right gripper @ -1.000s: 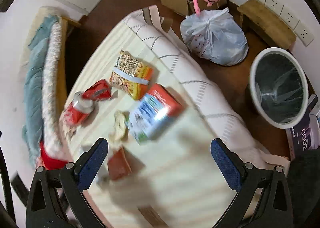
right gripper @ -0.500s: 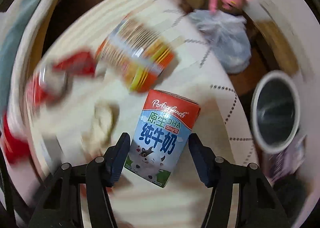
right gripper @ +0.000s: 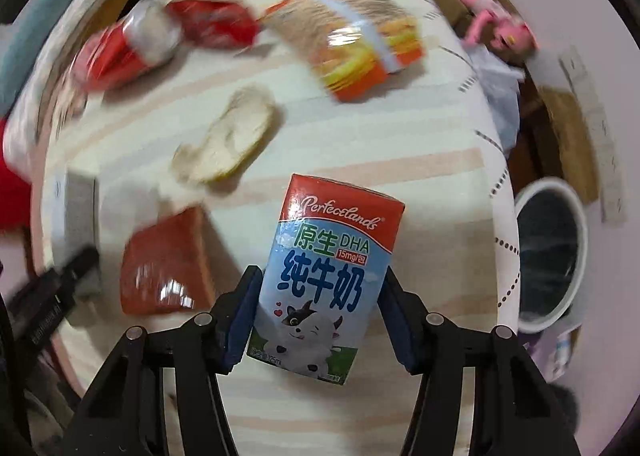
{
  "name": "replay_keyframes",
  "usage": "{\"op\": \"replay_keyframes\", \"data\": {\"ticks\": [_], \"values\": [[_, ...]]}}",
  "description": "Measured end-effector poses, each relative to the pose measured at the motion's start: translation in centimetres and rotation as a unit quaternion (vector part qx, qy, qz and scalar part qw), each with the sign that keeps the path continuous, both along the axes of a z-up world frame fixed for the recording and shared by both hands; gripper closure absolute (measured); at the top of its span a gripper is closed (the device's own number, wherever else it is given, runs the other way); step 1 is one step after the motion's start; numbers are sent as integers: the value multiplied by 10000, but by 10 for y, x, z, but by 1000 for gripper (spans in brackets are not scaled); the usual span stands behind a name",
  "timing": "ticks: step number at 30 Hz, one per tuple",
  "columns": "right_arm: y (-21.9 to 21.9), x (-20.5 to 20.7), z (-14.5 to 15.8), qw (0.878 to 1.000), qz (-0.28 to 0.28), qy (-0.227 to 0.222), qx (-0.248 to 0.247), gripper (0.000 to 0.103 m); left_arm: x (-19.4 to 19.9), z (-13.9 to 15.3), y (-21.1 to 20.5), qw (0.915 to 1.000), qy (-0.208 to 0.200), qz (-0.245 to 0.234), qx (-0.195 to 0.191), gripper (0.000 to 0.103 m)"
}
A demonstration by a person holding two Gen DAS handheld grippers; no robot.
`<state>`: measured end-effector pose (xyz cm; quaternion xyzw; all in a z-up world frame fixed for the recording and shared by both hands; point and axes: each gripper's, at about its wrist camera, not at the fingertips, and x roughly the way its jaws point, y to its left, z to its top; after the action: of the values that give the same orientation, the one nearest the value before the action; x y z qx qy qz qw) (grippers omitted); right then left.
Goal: Collect trash
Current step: 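Grasp the white box with the left tool while the right tool grasps the milk carton, then carry the white box and milk carton over the bin and release both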
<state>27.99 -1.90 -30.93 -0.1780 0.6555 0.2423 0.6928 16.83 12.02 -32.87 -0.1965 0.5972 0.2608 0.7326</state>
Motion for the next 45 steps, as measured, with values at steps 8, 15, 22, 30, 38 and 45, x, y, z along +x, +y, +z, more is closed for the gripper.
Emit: {"op": "replay_keyframes", "data": {"ticks": [8,15,22,30,38,45], "values": [[5,-19,0,9991,258,-275,-178,45,-16,-5,-16,9999,-56,26,121,72],[3,-20,4,9995,116,-273,-59,46,-10,6,5,9999,-42,29,153,72],[-13,-38,33,9981,85,-363,500,47,-38,63,-15,9978,-485,-54,448,72],[-46,-70,113,9890,310,-670,1278,48,-65,140,-55,9909,-1066,-304,759,72],[-120,-65,187,9744,2,-867,2076,48,-55,202,-112,9780,-1649,-830,972,72],[-207,-30,211,9661,-601,-1011,2299,48,1,227,-181,9626,-1985,-1614,887,72]]}}
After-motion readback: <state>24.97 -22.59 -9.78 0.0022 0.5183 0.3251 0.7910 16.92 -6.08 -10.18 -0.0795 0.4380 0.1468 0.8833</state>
